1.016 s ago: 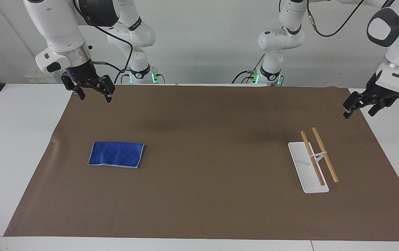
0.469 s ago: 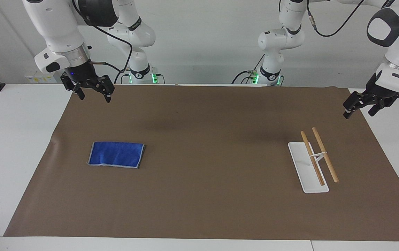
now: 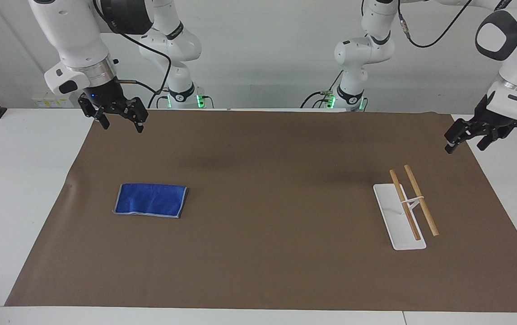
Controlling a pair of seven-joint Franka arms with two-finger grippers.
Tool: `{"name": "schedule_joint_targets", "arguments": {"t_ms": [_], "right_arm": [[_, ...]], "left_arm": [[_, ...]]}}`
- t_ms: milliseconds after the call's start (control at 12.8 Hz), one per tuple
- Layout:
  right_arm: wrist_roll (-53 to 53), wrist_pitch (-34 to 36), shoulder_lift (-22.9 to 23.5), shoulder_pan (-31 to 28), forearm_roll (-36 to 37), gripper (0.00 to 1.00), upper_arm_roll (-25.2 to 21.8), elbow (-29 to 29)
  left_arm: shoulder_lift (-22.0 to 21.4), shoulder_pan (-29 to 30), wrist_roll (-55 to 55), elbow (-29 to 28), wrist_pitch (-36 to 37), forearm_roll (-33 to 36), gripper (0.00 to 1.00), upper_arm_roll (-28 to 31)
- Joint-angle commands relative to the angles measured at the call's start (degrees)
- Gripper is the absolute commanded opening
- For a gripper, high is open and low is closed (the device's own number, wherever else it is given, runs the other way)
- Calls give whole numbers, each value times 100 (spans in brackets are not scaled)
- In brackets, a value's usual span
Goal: Right arm passes towel to left arm to hang
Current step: 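Lower the right gripper onto the blue towel's near edge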
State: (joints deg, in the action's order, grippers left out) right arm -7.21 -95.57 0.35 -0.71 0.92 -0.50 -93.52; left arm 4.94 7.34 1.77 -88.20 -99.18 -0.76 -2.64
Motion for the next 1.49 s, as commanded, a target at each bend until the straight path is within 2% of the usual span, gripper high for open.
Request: {"name": "schedule_joint_targets", "arguments": {"t_ms": [0, 391, 626, 860, 1016, 1407], "right_arm": [[448, -619, -193, -175, -136, 100, 15, -630], [783, -2007, -184, -360, -136, 100, 15, -1895], [800, -2631, 148, -342, -136, 100, 15, -2284], [809, -3598, 438, -325, -136, 100, 15, -2802], [818, -4169, 606, -325, -136, 100, 15, -3031], [923, -4838, 1071, -299, -127, 100, 15, -3120]], "left_arm": [[-159, 39, 25, -171, -22, 49, 100, -18], [-160, 39, 25, -171, -22, 49, 100, -18], [-160, 30, 25, -171, -22, 49, 100, -18], [-151, 39, 25, -171, -22, 49, 100, -18], [-160, 39, 25, -189, -22, 49, 100, -18], [-160, 39, 25, -171, -22, 49, 100, -18]]}}
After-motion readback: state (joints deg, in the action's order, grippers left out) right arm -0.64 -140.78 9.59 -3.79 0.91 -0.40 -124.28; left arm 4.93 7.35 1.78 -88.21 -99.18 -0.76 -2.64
